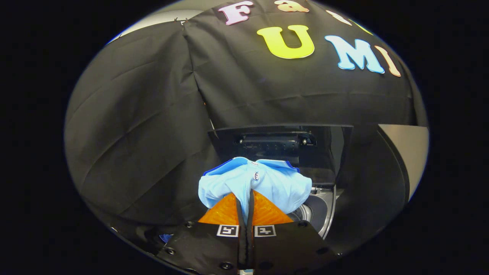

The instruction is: Put the clothes into the washing machine and then close the washing machine lid.

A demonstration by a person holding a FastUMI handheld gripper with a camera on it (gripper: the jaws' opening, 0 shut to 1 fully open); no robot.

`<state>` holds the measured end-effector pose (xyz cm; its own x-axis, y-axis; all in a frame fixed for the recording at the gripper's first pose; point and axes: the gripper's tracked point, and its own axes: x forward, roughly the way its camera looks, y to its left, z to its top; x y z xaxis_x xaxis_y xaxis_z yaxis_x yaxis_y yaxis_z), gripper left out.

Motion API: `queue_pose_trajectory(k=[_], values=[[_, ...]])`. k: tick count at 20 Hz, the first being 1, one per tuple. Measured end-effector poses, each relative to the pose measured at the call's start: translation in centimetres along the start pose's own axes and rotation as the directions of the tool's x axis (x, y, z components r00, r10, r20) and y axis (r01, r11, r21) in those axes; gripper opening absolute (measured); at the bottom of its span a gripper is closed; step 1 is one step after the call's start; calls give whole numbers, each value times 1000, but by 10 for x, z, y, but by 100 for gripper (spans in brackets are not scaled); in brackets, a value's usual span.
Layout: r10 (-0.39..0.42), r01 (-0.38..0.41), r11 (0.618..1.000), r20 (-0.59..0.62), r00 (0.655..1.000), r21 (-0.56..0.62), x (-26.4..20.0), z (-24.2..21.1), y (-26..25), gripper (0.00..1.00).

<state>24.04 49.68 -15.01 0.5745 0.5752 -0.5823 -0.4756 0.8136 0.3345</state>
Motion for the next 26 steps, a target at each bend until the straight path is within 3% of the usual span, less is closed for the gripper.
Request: queue_pose_trajectory(k=[12, 17, 20, 25, 26], values=[[-82, 84, 996, -98, 992, 21, 53, -67, -17, 1], [-127, 139, 989, -191, 973, 50, 70, -102, -30, 8], [-137, 156, 985, -233, 963, 67, 71, -118, -32, 22], [-158, 185, 980, -276, 948, 73, 68, -135, -36, 99], [-164, 189, 980, -280, 946, 65, 66, -138, -37, 99]])
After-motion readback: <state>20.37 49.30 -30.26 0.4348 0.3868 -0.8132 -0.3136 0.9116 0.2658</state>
